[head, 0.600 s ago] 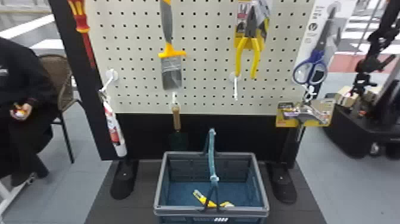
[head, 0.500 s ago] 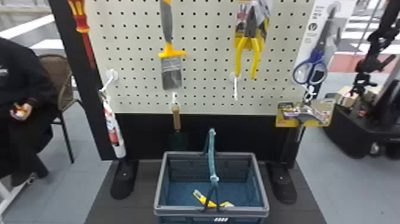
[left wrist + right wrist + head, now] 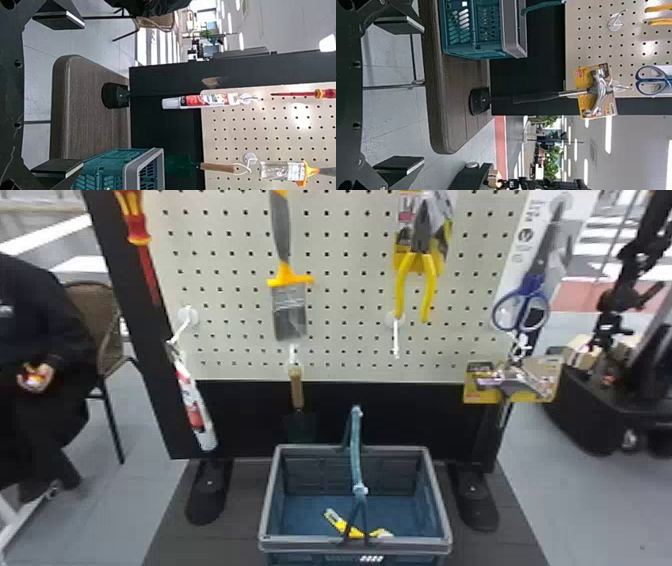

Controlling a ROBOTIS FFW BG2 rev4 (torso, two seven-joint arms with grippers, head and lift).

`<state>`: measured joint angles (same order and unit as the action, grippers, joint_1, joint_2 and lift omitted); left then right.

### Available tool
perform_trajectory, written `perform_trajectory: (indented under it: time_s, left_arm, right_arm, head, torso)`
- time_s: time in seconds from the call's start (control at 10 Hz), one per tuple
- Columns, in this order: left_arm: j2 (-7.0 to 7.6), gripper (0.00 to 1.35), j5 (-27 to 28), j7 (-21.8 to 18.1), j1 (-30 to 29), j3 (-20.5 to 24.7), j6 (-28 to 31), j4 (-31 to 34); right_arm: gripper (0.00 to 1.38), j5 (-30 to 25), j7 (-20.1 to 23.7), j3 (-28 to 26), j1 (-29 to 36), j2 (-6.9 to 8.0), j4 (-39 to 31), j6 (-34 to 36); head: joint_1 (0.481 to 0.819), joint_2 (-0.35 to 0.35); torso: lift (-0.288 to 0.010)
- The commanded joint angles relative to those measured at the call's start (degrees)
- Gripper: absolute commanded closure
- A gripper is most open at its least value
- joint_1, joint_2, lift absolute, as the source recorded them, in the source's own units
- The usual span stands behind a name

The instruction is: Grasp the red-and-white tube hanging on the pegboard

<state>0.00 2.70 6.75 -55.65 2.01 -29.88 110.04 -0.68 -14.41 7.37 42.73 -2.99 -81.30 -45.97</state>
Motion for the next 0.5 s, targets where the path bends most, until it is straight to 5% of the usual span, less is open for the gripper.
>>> perform_trajectory:
  time_s: [0.0, 0.4]
  left_arm:
    - [-0.15, 0.09, 0.03, 0.19, 0.00, -0.07, 0.00, 0.00]
    - [-0.15, 0.10, -1.56, 0.11, 1.60, 0.37, 0.44, 0.14]
  right_arm:
    - [0.14, 0.16, 0.00, 0.01, 0.00, 0.00, 0.23, 0.00]
    - [0.14, 0.51, 0.00, 0.01, 0.12, 0.09, 0.37, 0.00]
  head:
    - [0.549, 0.000]
    - [0.549, 0.000]
  torso:
    - [-0.100]
    - [-0.100]
